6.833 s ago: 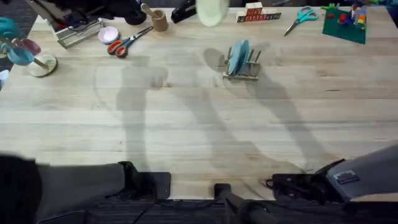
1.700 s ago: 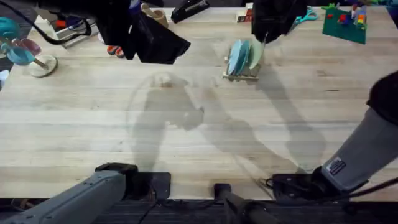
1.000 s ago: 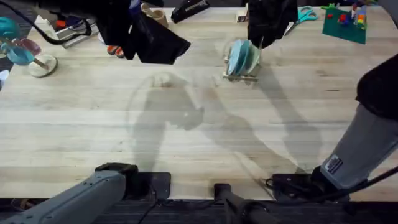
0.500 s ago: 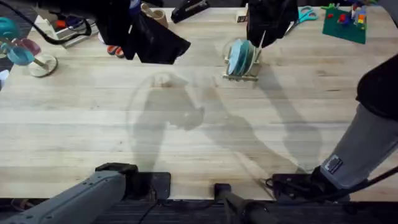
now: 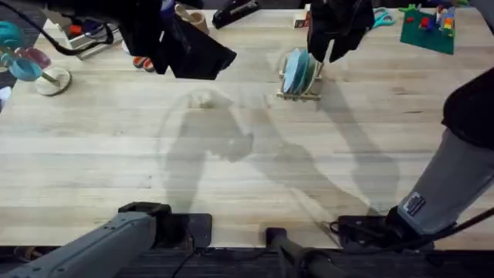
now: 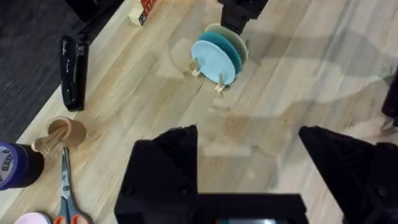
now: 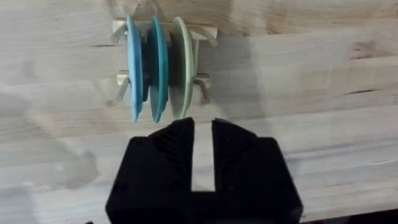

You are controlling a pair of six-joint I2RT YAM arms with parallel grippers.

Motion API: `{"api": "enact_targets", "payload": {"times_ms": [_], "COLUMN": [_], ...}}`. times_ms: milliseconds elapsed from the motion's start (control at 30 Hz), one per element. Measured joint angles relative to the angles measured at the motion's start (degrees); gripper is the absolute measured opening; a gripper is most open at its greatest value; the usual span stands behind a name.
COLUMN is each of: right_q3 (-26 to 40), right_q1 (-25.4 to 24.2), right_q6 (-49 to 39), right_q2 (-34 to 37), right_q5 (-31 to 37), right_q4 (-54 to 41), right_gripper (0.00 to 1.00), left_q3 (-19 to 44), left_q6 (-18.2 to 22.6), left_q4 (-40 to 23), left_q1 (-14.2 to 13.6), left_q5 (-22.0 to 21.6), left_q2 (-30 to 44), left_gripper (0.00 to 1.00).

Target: Pick up the plates from the table one by one and place each into a slot on the dish rack.

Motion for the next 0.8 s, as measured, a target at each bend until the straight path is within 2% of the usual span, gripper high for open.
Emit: {"api": "enact_targets", "payload": {"times_ms": [67, 100, 133, 233, 267, 333, 800], "right_q3": [1.2, 1.9, 2.4, 3.9, 4.3, 4.8, 5.3], "right_q1": [0.0, 0.0, 0.0, 0.0, 0.0, 0.0, 0.1], "right_q6": [0.0, 0.1, 0.0, 0.0, -0.2, -0.2, -0.9], "right_q2": [0.0, -0.2, -0.4, -2.0, -2.9, -5.0, -15.9], "right_q5": [0.0, 0.0, 0.0, 0.0, 0.0, 0.0, 0.0], "right_q4": [-1.0, -1.4, -1.7, -3.1, -3.3, -3.6, -8.0], "right_gripper": [0.243, 0.337, 0.447, 0.86, 0.962, 0.993, 0.995], "left_q3": [0.0, 0.0, 0.0, 0.0, 0.0, 0.0, 0.0], "left_q6": [0.0, 0.0, 0.0, 0.0, 0.0, 0.0, 0.0], "left_q4": [0.0, 0.0, 0.0, 0.0, 0.0, 0.0, 0.0], "left_q1": [0.0, 0.0, 0.0, 0.0, 0.0, 0.0, 0.0], "left_q5": [0.0, 0.0, 0.0, 0.0, 0.0, 0.0, -0.1], "left_q2": [0.0, 0.0, 0.0, 0.0, 0.0, 0.0, 0.0], "left_gripper": [0.993, 0.993, 0.992, 0.992, 0.993, 0.993, 0.993]}}
